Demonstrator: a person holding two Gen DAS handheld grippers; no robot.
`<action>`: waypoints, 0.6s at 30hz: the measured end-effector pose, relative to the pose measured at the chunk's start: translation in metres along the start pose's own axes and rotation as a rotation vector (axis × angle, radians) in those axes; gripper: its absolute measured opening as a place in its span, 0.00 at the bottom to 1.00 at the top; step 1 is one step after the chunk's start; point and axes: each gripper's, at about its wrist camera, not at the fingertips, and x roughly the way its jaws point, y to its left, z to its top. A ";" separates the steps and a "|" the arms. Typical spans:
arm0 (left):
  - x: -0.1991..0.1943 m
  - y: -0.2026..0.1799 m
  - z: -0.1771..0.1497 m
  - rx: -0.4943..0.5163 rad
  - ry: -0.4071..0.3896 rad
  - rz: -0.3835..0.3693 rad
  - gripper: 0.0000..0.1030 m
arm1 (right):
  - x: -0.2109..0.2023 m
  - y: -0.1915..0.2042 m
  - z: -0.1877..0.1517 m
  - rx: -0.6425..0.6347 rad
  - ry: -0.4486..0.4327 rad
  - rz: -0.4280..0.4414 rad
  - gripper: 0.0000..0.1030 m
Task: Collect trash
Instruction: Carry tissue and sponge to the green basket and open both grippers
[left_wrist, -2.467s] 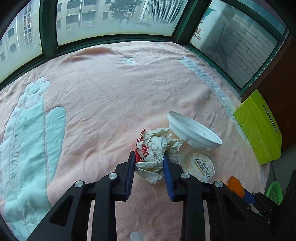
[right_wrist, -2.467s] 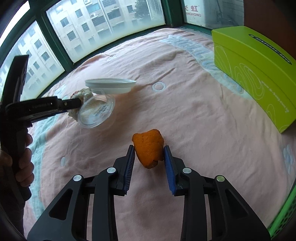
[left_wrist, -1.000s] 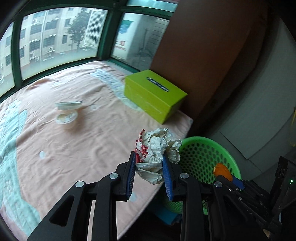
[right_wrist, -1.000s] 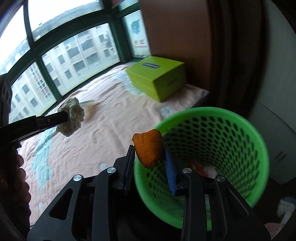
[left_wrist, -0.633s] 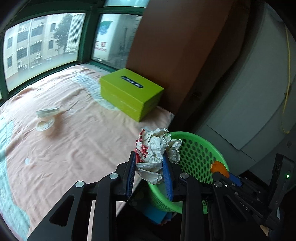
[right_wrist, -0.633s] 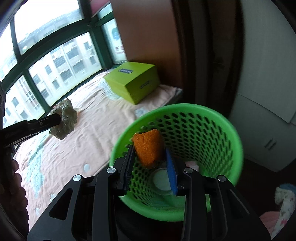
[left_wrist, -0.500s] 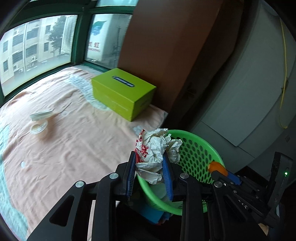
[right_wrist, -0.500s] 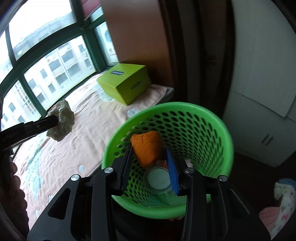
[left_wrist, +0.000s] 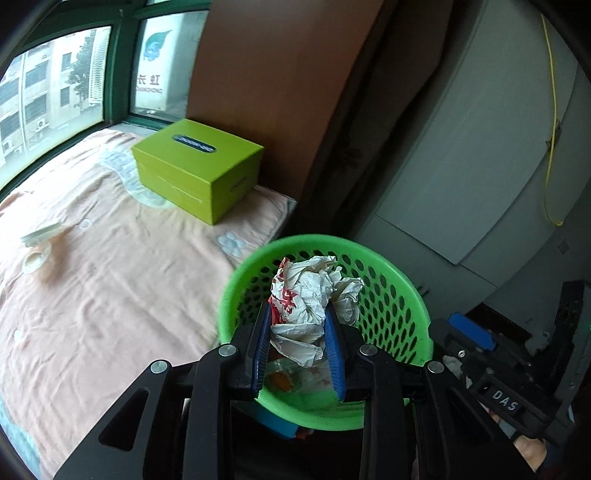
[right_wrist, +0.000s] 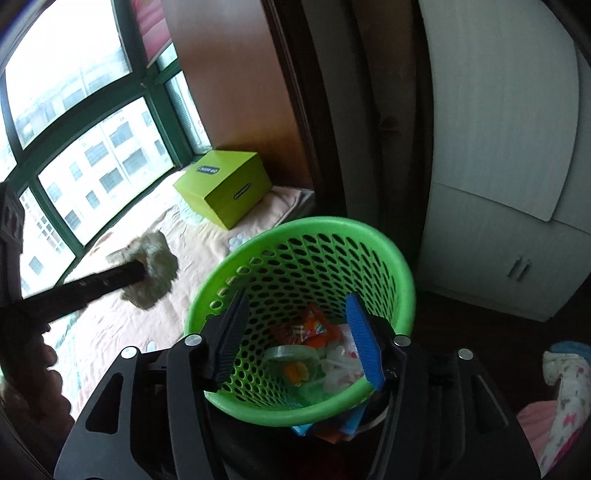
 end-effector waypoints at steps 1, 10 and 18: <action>0.001 -0.002 0.000 0.002 0.004 -0.002 0.26 | -0.001 -0.002 0.000 0.003 -0.004 -0.002 0.58; 0.012 -0.025 -0.005 0.042 0.038 -0.023 0.30 | -0.007 -0.007 0.000 0.021 -0.022 0.004 0.64; 0.015 -0.031 -0.008 0.048 0.045 -0.033 0.49 | -0.010 -0.008 0.000 0.028 -0.030 0.004 0.66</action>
